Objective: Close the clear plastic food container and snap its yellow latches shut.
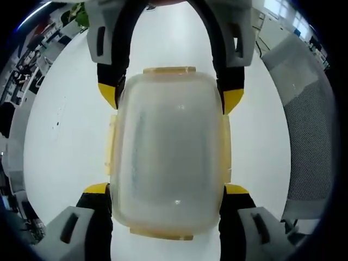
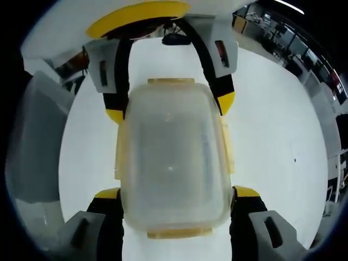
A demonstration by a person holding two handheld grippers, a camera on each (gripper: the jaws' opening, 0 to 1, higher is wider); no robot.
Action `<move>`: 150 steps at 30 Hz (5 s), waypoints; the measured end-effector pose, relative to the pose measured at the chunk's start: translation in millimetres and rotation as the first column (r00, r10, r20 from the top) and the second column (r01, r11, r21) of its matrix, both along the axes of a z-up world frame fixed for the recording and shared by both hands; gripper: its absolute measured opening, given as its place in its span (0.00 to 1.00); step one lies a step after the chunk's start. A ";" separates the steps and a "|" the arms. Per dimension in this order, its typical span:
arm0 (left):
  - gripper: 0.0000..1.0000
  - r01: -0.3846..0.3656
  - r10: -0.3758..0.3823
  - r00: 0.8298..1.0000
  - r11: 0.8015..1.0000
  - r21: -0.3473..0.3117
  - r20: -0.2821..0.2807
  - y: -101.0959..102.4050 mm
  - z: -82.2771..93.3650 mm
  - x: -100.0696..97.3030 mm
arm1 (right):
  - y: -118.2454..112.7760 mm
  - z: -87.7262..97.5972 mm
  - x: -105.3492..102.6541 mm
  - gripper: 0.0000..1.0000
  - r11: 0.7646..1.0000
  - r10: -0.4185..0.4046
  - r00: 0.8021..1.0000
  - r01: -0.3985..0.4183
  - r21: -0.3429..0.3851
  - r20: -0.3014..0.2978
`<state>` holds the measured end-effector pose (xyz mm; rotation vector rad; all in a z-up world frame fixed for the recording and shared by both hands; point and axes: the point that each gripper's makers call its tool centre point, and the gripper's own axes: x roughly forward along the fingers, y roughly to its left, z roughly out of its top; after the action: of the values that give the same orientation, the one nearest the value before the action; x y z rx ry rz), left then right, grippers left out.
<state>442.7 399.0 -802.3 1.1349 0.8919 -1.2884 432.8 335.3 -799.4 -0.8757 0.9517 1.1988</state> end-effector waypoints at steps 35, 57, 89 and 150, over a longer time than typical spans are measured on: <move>0.81 -0.009 0.009 1.000 1.000 0.000 0.004 -7.8 0.3 34.8 | -7.7 0.7 34.8 0.81 1.000 0.003 1.000 -0.003 0.002 0.002; 0.81 -0.011 0.011 1.000 1.000 0.013 0.007 -7.5 1.2 46.1 | -8.3 1.5 46.1 0.81 1.000 0.001 1.000 -0.001 -0.002 0.003; 0.82 -0.018 0.017 1.000 0.999 0.037 0.010 -9.1 0.6 73.0 | -8.8 2.3 73.0 0.82 1.000 0.000 1.000 0.000 0.021 0.008; 0.90 -0.323 0.344 0.938 0.827 -0.461 -0.040 -9.4 31.7 69.1 | -9.1 40.1 78.2 0.86 0.878 -0.256 0.961 0.186 0.440 0.107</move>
<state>511.8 389.6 -770.7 0.5939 0.6622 -1.0971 511.0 326.2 -759.3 -0.4866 0.6024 1.0627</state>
